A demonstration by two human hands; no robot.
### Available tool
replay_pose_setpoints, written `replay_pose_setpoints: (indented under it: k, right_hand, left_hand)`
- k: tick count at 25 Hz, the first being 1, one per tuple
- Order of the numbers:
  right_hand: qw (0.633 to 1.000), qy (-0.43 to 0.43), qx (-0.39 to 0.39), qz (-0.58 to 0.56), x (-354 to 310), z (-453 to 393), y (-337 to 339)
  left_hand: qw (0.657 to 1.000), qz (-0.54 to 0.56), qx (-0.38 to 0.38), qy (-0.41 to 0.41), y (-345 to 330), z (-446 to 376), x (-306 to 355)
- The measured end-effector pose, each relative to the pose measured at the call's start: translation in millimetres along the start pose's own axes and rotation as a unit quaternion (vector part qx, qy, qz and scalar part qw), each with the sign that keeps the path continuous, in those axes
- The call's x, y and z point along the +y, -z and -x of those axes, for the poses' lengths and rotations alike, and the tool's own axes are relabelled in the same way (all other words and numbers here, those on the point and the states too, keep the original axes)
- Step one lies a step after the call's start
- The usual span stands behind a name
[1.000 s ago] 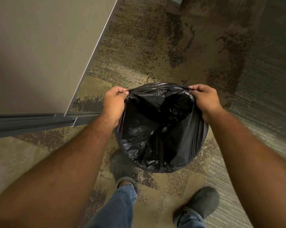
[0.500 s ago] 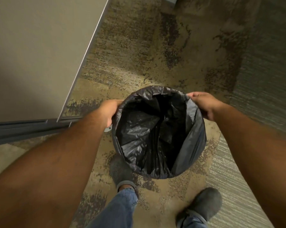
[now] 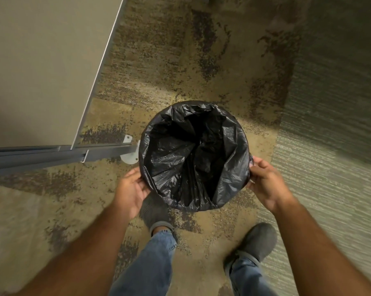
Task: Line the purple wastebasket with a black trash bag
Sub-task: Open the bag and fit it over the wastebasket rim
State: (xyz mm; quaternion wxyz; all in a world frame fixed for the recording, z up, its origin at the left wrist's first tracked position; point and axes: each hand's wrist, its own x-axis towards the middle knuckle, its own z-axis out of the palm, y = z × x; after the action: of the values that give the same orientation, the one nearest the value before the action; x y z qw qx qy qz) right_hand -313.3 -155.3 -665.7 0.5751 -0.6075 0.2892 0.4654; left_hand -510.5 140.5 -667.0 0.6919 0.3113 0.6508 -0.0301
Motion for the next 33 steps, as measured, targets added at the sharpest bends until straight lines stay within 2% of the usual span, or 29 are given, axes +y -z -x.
replay_pose_setpoints:
  k: [2, 4, 7, 9, 11, 13, 14, 16, 18, 21, 26, 29, 33]
  right_hand:
    - [0.997, 0.018, 0.066, 0.033, 2.3, -15.6, -1.6]
    - [0.982, 0.022, 0.118, 0.144, 8.9, -41.9, -3.4]
    - [0.954, 0.018, 0.142, 0.264, 6.9, -66.5, -7.5]
    - [0.968, 0.020, 0.150, 0.200, -6.1, -60.9, -10.1]
    - [0.974, 0.067, 0.193, 0.097, -20.5, -39.2, -10.5]
    - [0.952, 0.155, 0.249, 0.087, -24.2, -11.1, -10.4]
    - [0.947, 0.181, 0.249, 0.089, -19.6, 4.6, -12.5]
    - [0.953, 0.177, 0.212, 0.123, -5.6, 32.8, -22.2]
    - [0.956, 0.155, 0.193, 0.159, 7.5, 48.8, -32.1]
    - [0.964, 0.118, 0.188, 0.144, 21.5, 51.8, -43.4]
    - [0.968, 0.116, 0.185, 0.121, 27.9, 39.1, -44.2]
    - [0.967, 0.132, 0.186, 0.111, 15.4, 39.0, -23.5]
    - [0.960, 0.163, 0.214, 0.079, -15.3, 39.5, 36.2]
  left_hand:
    - [1.000, 0.003, 0.008, -0.013, -0.5, -3.0, -2.4]
    - [0.998, -0.047, 0.034, -0.005, -0.6, -16.0, -4.1]
    - [0.989, -0.132, 0.070, 0.004, -4.4, -30.5, 1.8]
    - [0.985, -0.144, 0.090, -0.009, -9.9, -29.2, 11.2]
    - [0.983, -0.141, 0.099, -0.066, -18.9, -18.8, 24.8]
    - [0.976, -0.143, 0.084, -0.141, -29.5, -8.9, 43.2]
    - [0.969, -0.160, 0.074, -0.175, -34.3, -5.3, 51.5]
    - [0.950, -0.213, 0.053, -0.223, -37.6, -7.1, 63.6]
    - [0.933, -0.270, 0.045, -0.235, -38.1, -11.8, 69.7]
    - [0.918, -0.321, 0.046, -0.229, -28.5, -18.5, 70.2]
    - [0.920, -0.333, 0.053, -0.199, -29.2, -20.4, 62.4]
    - [0.920, -0.320, 0.048, -0.223, -49.6, -13.6, 61.3]
    - [0.913, -0.320, 0.000, -0.255, -115.0, 16.1, 53.1]
